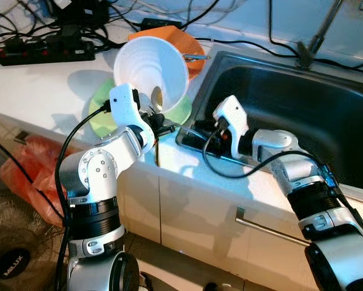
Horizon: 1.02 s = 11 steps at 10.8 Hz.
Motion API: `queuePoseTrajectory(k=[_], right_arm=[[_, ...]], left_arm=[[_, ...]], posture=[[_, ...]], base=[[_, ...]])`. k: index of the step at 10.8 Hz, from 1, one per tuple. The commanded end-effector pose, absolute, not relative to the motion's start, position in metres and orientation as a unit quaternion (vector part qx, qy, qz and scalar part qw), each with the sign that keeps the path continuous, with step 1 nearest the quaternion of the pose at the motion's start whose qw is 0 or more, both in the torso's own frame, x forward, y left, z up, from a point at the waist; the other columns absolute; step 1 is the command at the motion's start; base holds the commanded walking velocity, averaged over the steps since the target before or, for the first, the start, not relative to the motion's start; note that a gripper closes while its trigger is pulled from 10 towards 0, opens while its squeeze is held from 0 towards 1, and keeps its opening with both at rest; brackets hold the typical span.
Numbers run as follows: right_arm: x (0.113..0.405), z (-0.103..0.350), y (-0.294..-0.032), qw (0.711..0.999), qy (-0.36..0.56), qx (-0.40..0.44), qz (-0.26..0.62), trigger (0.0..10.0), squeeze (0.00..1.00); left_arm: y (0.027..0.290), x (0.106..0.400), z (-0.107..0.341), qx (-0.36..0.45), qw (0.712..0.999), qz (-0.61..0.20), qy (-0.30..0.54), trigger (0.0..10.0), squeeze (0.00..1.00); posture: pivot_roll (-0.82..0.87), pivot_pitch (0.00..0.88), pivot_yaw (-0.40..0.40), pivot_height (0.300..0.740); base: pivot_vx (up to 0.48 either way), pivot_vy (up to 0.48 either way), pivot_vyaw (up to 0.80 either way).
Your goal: Kitchen organization
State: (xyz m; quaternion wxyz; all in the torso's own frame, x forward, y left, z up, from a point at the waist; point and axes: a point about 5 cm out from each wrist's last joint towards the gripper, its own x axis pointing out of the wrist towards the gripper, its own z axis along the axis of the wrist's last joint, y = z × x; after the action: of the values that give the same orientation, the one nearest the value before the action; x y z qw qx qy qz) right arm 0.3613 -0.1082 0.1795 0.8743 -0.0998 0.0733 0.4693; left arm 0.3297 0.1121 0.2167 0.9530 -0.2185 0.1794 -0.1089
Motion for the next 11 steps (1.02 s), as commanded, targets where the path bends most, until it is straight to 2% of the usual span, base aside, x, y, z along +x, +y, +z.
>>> queuePoseTrajectory(k=[1,10,11], right_arm=[[0.3638,0.1745,-0.1160,0.883,0.090,-0.110,0.448,0.0,0.00],[0.3675,0.1778,-0.1237,0.891,0.084,-0.112,0.432,0.0,0.00],[0.3687,0.1792,-0.1259,0.895,0.080,-0.108,0.425,0.0,0.00]], left_arm=[[0.1137,0.3277,0.2085,-0.213,0.951,-0.097,0.200,0.4,0.00],[0.1134,0.3276,0.2060,-0.214,0.951,-0.097,0.201,0.7,0.00],[0.1146,0.3276,0.2062,-0.210,0.954,-0.094,0.194,1.0,0.00]], posture=[[0.13,0.146,-0.020,0.740],[0.12,0.135,-0.023,0.740],[0.12,0.133,-0.023,0.740]], base=[[0.000,0.000,0.00],[0.000,0.000,0.00],[0.000,0.000,0.00]])
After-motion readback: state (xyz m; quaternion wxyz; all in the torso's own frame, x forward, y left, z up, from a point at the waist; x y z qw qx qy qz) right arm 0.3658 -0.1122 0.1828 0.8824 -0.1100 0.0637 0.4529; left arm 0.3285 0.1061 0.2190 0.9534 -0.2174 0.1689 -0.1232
